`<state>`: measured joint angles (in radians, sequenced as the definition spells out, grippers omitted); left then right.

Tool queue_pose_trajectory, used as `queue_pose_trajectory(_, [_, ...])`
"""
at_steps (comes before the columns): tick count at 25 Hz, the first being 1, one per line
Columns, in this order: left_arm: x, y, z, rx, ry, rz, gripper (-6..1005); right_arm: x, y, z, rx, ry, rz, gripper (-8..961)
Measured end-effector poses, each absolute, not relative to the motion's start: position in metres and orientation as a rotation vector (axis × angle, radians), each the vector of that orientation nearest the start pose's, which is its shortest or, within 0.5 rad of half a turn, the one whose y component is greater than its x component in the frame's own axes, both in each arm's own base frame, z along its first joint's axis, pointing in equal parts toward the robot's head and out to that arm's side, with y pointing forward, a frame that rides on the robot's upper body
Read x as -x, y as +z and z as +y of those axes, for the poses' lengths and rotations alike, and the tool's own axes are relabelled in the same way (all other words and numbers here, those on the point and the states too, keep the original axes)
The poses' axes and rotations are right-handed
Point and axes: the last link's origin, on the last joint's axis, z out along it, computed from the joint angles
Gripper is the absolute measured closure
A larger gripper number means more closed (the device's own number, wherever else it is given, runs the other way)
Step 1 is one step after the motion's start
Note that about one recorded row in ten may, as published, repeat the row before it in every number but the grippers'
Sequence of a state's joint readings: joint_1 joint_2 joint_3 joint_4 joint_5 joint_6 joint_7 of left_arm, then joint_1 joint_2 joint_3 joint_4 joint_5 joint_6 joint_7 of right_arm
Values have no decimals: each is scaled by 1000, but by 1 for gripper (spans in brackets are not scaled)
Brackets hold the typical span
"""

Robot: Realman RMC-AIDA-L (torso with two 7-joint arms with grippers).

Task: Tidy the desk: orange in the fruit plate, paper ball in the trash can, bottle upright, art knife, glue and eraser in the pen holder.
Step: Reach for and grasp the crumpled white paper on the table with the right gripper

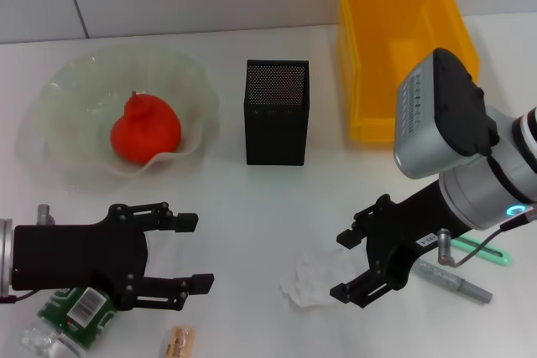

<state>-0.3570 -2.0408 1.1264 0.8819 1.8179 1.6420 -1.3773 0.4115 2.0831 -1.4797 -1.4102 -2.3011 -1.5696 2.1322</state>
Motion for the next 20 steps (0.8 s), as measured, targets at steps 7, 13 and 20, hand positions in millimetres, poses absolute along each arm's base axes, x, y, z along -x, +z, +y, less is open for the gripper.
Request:
queue_pose_trajectory(7, [250,-7,284,3008,-595,-345,175,-192,-32,302,2999,-302,537,189])
queue_pose_trajectory(13, [249,-8,284,3012,-594,-339,175,-193,-35,303,2994,-302,535,190])
queue_pose_trajectory(20, [249,-8,283,3014,-594,-336,176,-193,-45,303,3000,-318,513,191])
